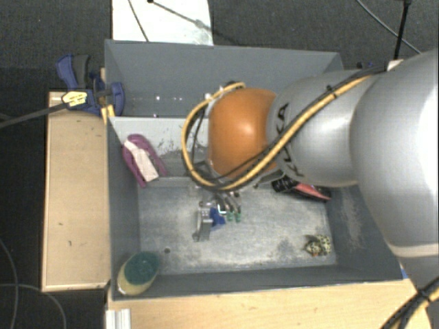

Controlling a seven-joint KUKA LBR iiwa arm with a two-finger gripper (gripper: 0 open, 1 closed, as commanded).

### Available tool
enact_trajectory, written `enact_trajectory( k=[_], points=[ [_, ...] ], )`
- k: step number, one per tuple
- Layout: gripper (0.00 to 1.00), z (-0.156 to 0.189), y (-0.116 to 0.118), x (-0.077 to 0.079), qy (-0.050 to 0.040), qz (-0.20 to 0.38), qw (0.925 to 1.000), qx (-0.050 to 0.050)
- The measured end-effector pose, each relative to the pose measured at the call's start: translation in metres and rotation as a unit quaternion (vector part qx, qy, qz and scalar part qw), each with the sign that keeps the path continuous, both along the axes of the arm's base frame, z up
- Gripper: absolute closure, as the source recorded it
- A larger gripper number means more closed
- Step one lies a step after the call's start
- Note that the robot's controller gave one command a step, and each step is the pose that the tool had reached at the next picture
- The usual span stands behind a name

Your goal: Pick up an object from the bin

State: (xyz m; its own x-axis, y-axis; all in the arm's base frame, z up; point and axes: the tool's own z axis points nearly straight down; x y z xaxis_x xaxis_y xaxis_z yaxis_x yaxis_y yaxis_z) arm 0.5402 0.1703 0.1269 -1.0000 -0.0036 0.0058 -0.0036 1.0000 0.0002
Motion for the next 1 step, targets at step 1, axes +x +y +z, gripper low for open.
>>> enact_trajectory(
  k=[1],
  points=[
    [0.00,-0.0183,-0.0656,0.0184,-0.0019,-0.145,0.9894,-0.002]
  ],
)
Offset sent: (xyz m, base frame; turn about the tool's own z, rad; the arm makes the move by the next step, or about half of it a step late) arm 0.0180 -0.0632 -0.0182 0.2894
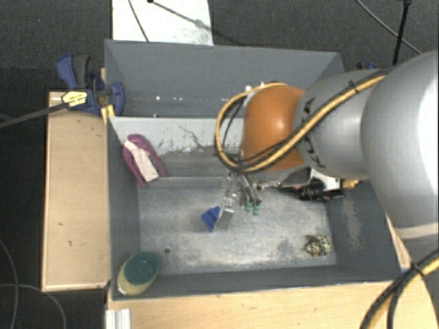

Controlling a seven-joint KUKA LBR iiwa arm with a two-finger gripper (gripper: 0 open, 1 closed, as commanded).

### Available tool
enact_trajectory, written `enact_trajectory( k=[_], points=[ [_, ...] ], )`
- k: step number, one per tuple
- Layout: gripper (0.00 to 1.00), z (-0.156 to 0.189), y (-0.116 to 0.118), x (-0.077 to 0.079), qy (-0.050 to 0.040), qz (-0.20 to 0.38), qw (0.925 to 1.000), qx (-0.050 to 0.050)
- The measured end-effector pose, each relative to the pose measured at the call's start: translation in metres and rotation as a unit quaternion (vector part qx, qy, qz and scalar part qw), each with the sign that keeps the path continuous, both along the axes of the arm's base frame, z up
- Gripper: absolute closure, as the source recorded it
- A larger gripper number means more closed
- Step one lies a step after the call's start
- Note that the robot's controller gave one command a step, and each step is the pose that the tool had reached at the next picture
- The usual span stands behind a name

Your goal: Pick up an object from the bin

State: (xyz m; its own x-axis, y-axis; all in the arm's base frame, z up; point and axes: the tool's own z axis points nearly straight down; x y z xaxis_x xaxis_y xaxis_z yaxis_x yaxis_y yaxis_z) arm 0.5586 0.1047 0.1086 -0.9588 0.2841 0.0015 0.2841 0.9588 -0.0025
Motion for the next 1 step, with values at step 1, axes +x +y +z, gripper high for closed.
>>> enact_trajectory(
  k=[1],
  points=[
    [0.00,-0.0317,0.0318,0.0339,-0.0028,-0.039,0.9992,0.002]
  ],
)
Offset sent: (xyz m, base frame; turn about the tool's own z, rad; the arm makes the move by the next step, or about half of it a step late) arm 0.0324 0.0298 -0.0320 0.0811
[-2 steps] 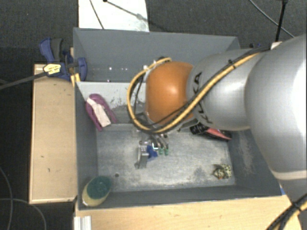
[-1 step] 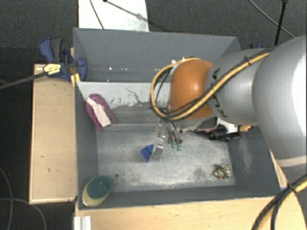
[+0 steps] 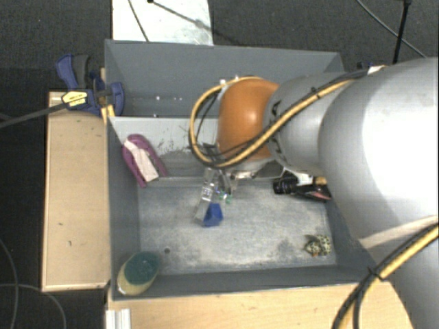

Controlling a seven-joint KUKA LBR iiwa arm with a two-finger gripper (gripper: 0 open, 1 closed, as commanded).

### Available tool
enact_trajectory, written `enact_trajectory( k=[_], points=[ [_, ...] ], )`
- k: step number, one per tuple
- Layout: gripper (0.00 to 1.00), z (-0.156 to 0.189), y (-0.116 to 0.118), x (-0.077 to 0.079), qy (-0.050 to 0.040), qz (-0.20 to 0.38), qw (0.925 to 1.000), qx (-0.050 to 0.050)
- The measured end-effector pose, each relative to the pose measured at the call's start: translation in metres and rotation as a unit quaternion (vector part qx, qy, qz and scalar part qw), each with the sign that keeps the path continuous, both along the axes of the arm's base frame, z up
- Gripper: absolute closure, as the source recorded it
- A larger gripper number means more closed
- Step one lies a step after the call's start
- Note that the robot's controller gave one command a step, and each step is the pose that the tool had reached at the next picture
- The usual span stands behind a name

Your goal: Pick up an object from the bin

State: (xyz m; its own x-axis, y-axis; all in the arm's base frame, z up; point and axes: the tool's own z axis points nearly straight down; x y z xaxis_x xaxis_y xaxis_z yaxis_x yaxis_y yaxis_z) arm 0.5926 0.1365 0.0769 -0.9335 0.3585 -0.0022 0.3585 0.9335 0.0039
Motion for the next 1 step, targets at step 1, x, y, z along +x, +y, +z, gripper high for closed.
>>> enact_trajectory(
  k=[1],
  points=[
    [0.00,0.0116,-0.0450,-0.0355,0.0011,-0.127,0.9920,-0.002]
  ],
)
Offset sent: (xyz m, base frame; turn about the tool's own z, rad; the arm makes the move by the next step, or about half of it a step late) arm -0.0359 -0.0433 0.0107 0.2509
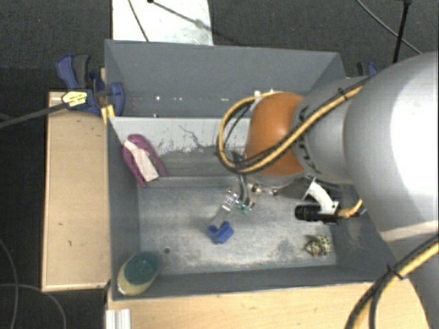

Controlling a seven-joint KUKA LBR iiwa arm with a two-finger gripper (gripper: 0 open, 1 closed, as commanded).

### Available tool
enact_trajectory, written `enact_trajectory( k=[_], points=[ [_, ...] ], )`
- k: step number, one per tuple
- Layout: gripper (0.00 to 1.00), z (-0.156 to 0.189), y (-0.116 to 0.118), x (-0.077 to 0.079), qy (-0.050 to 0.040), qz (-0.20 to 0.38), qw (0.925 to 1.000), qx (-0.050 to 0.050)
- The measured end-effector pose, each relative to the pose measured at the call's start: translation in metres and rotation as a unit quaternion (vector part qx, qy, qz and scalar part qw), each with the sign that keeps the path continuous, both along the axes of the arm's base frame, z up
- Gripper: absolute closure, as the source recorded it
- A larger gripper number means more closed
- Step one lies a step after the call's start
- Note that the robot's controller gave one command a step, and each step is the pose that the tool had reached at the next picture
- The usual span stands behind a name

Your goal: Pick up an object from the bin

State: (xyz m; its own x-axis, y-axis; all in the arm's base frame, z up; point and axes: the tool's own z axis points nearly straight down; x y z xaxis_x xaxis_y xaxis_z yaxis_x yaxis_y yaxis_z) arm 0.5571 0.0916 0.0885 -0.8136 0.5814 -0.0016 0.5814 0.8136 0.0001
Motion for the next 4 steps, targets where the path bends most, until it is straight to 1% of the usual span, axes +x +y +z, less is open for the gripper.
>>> enact_trajectory(
  k=[1,2,3,4],
  points=[
    [0.00,0.014,0.042,-0.026,0.0022,-0.066,0.9978,0.001],
    [0.00,0.003,0.028,-0.074,0.0027,-0.049,0.9988,0.000],
    [1.00,0.004,0.029,-0.073,0.0007,-0.052,0.9986,0.001],
    [1.00,0.130,0.067,-0.070,-0.0032,-0.040,0.9992,0.002]
  ],
)
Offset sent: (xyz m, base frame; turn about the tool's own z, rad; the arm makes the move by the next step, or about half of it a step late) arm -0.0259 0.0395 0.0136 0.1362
